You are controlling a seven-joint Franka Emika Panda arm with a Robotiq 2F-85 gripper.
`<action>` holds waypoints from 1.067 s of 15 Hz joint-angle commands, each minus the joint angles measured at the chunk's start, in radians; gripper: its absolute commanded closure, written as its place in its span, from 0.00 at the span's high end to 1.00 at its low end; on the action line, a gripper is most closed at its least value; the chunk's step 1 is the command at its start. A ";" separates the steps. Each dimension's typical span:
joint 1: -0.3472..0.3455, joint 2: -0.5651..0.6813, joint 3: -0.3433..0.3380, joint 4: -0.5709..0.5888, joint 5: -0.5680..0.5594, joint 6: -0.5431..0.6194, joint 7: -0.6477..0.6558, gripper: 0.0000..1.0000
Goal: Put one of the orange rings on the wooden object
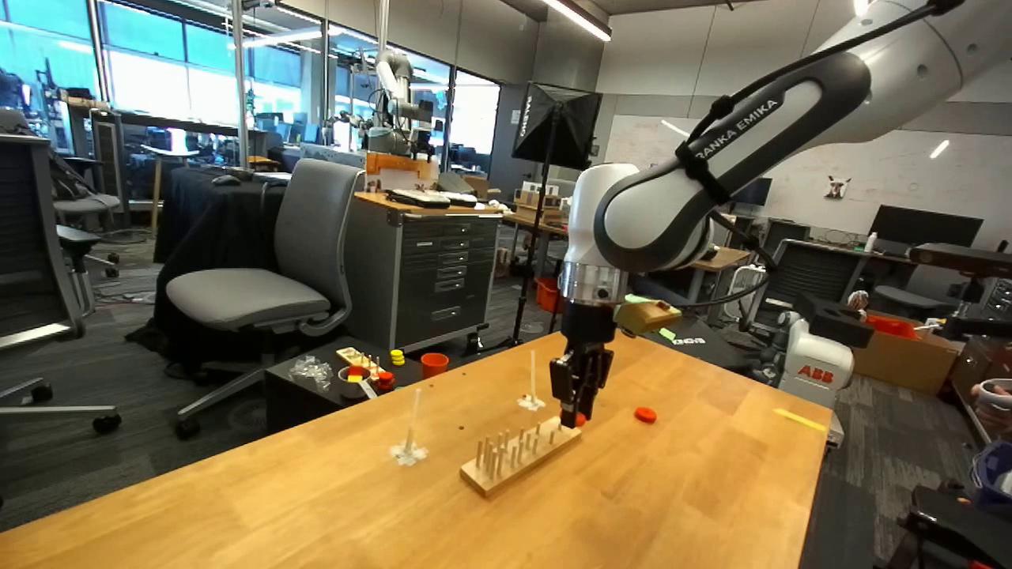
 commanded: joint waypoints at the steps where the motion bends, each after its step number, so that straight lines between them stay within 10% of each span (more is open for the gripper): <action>1: 0.002 0.049 -0.010 0.088 0.015 -0.053 0.019 0.17; 16: 0.002 0.157 -0.013 0.209 0.008 -0.125 0.012 0.17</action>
